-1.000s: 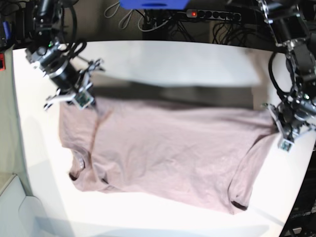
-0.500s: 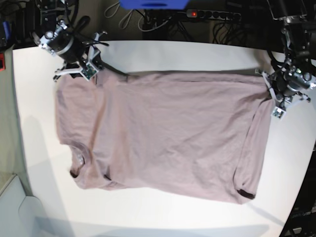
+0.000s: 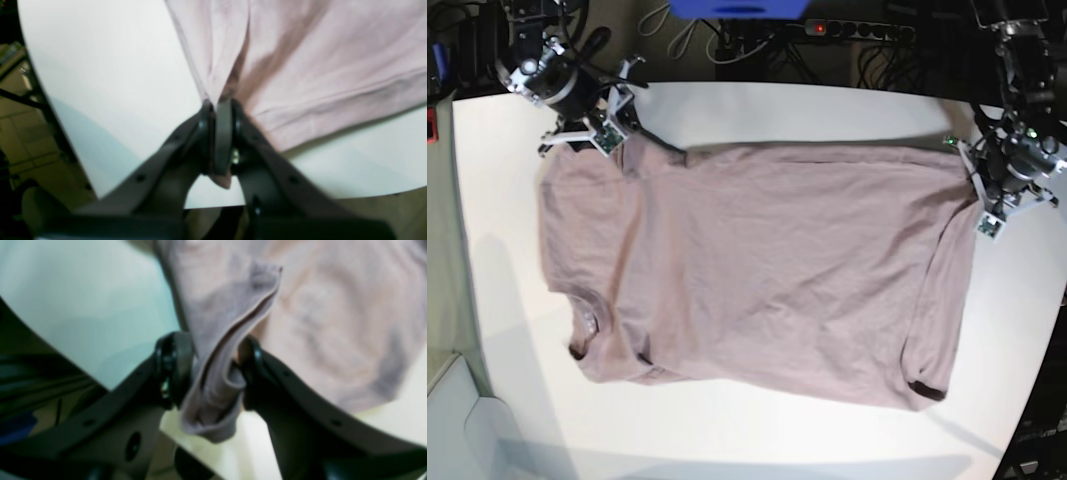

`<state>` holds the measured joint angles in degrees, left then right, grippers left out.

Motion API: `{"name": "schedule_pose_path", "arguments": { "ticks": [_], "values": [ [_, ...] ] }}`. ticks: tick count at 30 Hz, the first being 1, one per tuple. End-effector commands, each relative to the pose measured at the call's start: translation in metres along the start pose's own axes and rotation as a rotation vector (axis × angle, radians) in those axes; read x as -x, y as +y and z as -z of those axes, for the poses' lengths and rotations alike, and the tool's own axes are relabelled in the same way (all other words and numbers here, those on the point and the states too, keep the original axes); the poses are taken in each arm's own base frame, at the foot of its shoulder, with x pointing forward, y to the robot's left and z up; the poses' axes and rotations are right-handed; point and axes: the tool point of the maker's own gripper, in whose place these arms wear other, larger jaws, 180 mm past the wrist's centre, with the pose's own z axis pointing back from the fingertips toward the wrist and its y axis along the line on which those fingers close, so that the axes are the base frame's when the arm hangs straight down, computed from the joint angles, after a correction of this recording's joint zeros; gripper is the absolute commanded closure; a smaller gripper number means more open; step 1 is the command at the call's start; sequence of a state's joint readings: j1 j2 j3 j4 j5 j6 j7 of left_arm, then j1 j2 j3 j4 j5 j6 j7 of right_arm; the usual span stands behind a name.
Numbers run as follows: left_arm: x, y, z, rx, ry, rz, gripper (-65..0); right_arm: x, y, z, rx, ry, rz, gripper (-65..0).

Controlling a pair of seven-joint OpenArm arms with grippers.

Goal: Layout the t-shirt on the table in an organized manner, then fold the t-shirt properly
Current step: 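Lift the shirt by its shoulders with both grippers and fold it over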

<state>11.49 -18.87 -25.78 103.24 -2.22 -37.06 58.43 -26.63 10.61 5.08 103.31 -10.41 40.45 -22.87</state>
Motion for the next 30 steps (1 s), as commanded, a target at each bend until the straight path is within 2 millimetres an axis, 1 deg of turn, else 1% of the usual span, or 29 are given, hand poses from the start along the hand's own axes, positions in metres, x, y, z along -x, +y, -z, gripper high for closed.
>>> {"name": "schedule_pose_path", "arguments": {
  "ticks": [1,3,4,6,7,9,11,13,16,18,21,23,25,27,29,30],
  "values": [
    [-0.006,0.017,-0.011,-0.056,-0.028,0.0,-0.2,-0.001,-0.003,-0.002,0.008,-0.015,0.004,-21.5],
    [-0.01,0.023,-0.02,-0.083,-0.049,-0.003,-0.2,0.002,-0.002,-0.001,0.004,-0.006,0.008,-16.3],
    [-0.012,0.026,-0.024,-0.096,-0.059,0.0,-0.2,0.003,-0.003,-0.001,0.007,-0.004,0.005,-12.3],
    [-0.019,0.028,-0.031,-0.113,-0.083,0.01,-0.2,0.001,-0.013,-0.006,0.031,-0.008,-0.011,-4.2],
    [-0.023,0.029,-0.035,-0.122,-0.096,0.017,-0.2,-0.002,-0.022,-0.011,0.058,-0.015,-0.014,0.0],
    [-0.029,0.036,-0.043,-0.151,-0.119,0.019,-0.2,-0.013,-0.042,-0.024,0.127,-0.043,-0.023,0.0],
    [-0.037,0.045,-0.052,-0.186,-0.147,0.007,-0.1,-0.032,-0.064,-0.04,0.206,-0.091,-0.047,0.0],
    [-0.058,0.055,-0.06,-0.222,-0.215,-0.013,-0.1,-0.057,-0.085,-0.055,0.279,-0.15,-0.086,0.0],
    [-0.088,0.083,-0.075,-0.296,-0.309,-0.069,-0.1,-0.09,-0.123,-0.072,0.395,-0.239,-0.112,0.0],
    [-0.109,0.103,-0.087,-0.345,-0.375,-0.1,-0.1,-0.106,-0.151,-0.087,0.483,-0.294,-0.112,0.0],
    [-0.151,0.13,-0.113,-0.411,-0.507,-0.131,-0.1,-0.144,-0.196,-0.113,0.622,-0.405,-0.123,0.0],
    [-0.179,0.146,-0.133,-0.452,-0.596,-0.149,-0.1,-0.17,-0.216,-0.131,0.692,-0.479,-0.135,0.0],
    [-0.211,0.15,-0.152,-0.462,-0.692,-0.153,-0.1,-0.195,-0.229,-0.145,0.738,-0.55,-0.142,0.0],
    [-0.238,0.158,-0.174,-0.486,-0.775,-0.144,-0.1,-0.224,-0.241,-0.163,0.789,-0.635,-0.151,0.0],
    [-0.269,0.162,-0.202,-0.509,-0.866,-0.114,-0.1,-0.25,-0.249,-0.181,0.832,-0.716,-0.156,0.0],
    [-0.281,0.161,-0.212,-0.515,-0.899,-0.096,-0.1,-0.26,-0.253,-0.19,0.851,-0.749,-0.161,0.0]
  ]
}}
